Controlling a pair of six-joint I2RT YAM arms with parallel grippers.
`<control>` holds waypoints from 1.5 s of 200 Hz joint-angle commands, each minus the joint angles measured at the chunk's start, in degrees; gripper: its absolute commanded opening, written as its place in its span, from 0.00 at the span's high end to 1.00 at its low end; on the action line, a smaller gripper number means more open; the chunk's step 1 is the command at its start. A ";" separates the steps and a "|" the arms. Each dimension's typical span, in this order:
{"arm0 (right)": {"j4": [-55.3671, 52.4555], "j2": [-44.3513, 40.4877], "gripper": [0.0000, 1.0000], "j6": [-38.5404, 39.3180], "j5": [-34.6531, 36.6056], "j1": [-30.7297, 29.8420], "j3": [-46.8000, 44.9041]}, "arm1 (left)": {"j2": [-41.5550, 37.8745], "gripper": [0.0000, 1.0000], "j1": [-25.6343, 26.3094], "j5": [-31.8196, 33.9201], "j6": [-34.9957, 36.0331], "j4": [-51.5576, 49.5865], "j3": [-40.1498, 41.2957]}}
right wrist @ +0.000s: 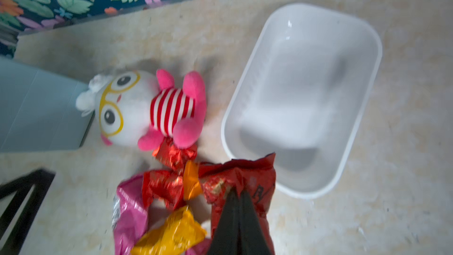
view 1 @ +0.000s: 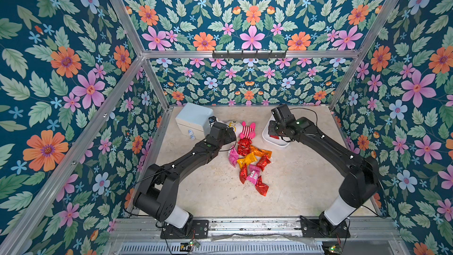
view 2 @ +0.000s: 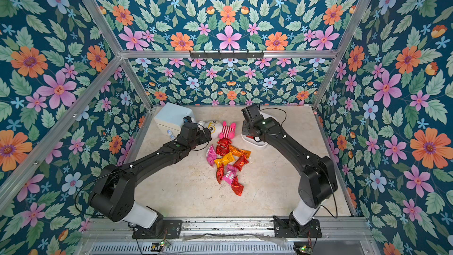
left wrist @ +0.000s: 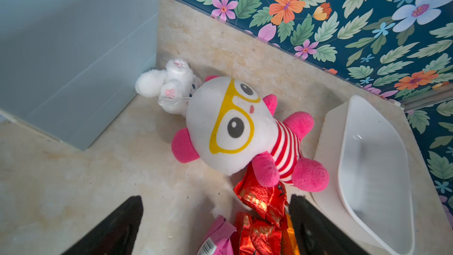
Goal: Put the tea bags into the storage box
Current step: Place the tea bag in the storage box, then pick up the tea bag from the center of the board.
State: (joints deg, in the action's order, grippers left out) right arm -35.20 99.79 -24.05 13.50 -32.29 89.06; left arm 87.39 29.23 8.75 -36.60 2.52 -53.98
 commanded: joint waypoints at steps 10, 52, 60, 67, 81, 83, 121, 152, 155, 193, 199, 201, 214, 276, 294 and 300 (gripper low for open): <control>1.81 7.70 1.00 3.42 4.57 2.15 5.70 | -1.21 0.01 -0.05 -0.86 -0.99 -1.23 1.68; 3.20 14.69 1.00 1.84 4.97 5.55 10.49 | -2.97 0.01 -0.05 -0.18 -1.37 -1.81 3.25; 3.20 14.94 1.00 1.78 5.34 5.97 10.32 | -3.22 0.01 -0.05 -0.01 -1.28 -2.06 3.26; 3.59 14.99 1.00 1.99 5.71 6.13 9.65 | -3.38 0.01 -0.03 0.15 -1.28 -2.08 3.35; 3.33 14.79 1.00 2.17 6.89 6.13 8.06 | -3.61 0.01 -0.05 0.28 -1.28 -2.00 3.55; 3.33 14.75 1.00 2.10 7.11 6.17 7.67 | -3.61 0.01 -0.05 0.29 -1.26 -2.00 3.53; 7.22 12.64 1.00 0.39 5.96 6.71 -2.58 | -2.34 0.01 -0.04 -0.04 -1.11 -1.47 3.11; 7.94 12.44 1.00 -0.26 4.48 6.85 -5.44 | -1.16 0.01 -0.01 -0.85 -1.10 -1.39 2.13; 8.00 12.30 1.00 -0.28 4.17 6.88 -5.54 | -1.17 0.01 -0.03 -0.94 -1.11 -1.32 2.04; 7.07 8.24 0.77 0.31 3.42 6.85 -6.50 | -1.43 0.01 -0.05 -0.63 -0.73 -1.43 1.92; 6.88 6.93 0.73 0.48 2.67 6.70 -6.88 | -1.63 0.01 -0.04 -0.33 -0.30 -1.60 1.78; 6.83 6.45 0.71 0.51 2.21 6.67 -6.95 | -1.66 0.01 -0.05 -0.10 -0.09 -1.68 1.77; 6.58 3.16 0.63 1.07 -1.08 6.25 -8.32 | -2.07 0.01 -0.01 1.18 0.95 -2.08 1.53; 4.14 -9.52 0.51 -9.48 -13.07 -1.50 -19.79 | -1.94 0.01 -0.03 -0.30 -1.25 -0.91 1.29; 9.56 -13.52 0.51 -17.12 -18.76 -2.16 -27.35 | -1.87 0.01 -0.05 -1.08 -3.08 -0.21 2.02; 12.21 -14.91 0.51 -19.55 -20.33 -2.16 -29.99 | -1.87 0.01 -0.05 -1.18 -3.51 0.02 2.32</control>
State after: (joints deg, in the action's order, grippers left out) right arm -28.77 88.60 -31.88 2.24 -33.98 65.89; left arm 85.36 29.23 8.84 -37.52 0.89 -52.36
